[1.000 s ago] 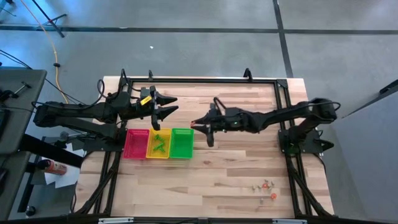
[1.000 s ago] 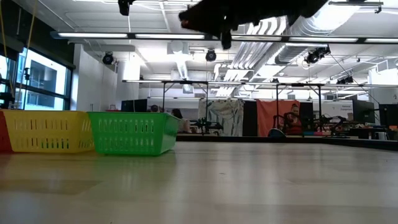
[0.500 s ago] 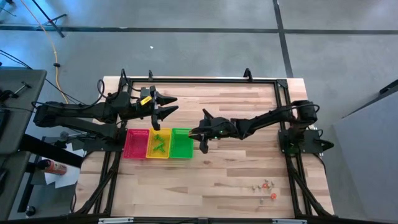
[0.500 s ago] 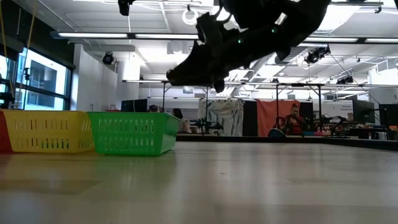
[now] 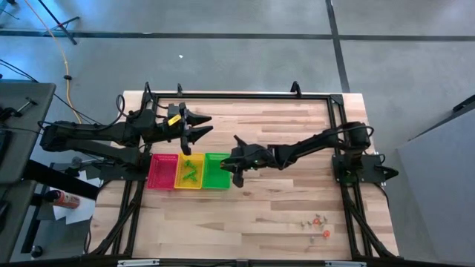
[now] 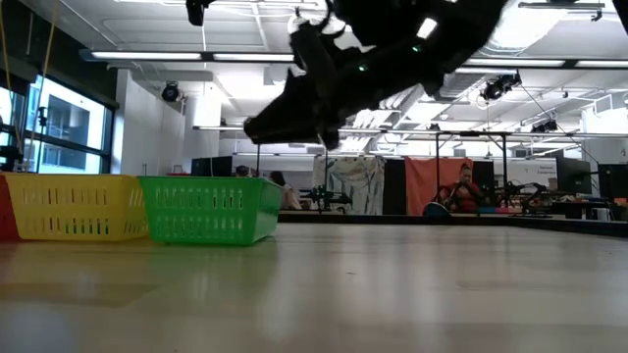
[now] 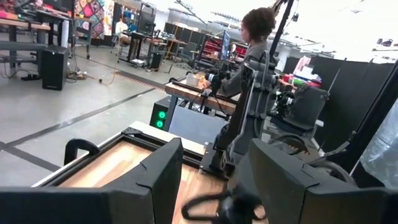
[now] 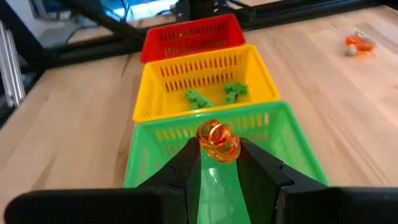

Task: Sort Halloween decoration
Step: Put the orange pumpkin toy into the green bin

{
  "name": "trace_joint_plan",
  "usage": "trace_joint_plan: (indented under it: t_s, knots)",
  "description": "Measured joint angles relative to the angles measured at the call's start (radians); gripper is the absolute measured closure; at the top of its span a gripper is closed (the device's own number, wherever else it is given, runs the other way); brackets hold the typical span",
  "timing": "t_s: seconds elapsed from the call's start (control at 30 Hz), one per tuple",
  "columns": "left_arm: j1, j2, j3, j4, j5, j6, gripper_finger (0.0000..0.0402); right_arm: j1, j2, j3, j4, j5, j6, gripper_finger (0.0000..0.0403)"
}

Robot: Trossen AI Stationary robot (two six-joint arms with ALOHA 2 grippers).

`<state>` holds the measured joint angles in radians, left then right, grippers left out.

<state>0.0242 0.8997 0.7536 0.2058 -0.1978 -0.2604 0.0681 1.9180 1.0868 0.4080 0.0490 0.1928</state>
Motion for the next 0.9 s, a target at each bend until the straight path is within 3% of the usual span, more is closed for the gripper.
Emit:
trace_joint_plan:
  t_s: [0.43,0.77,0.9]
  knots:
    - [0.0,0.0,0.0,0.002,0.0,0.0,0.0228,-0.012,0.131,0.262,-0.373,0.001,0.013,0.0316]
    - [0.0,0.0,0.0,-0.001,0.001,0.0,0.0228,-0.011,0.151,0.307,-0.411,-0.001,0.013,0.0316]
    - [0.0,0.0,0.0,0.001,0.001,0.0,0.0228,-0.012,0.115,0.307,-0.455,-0.05,-0.045,0.0316]
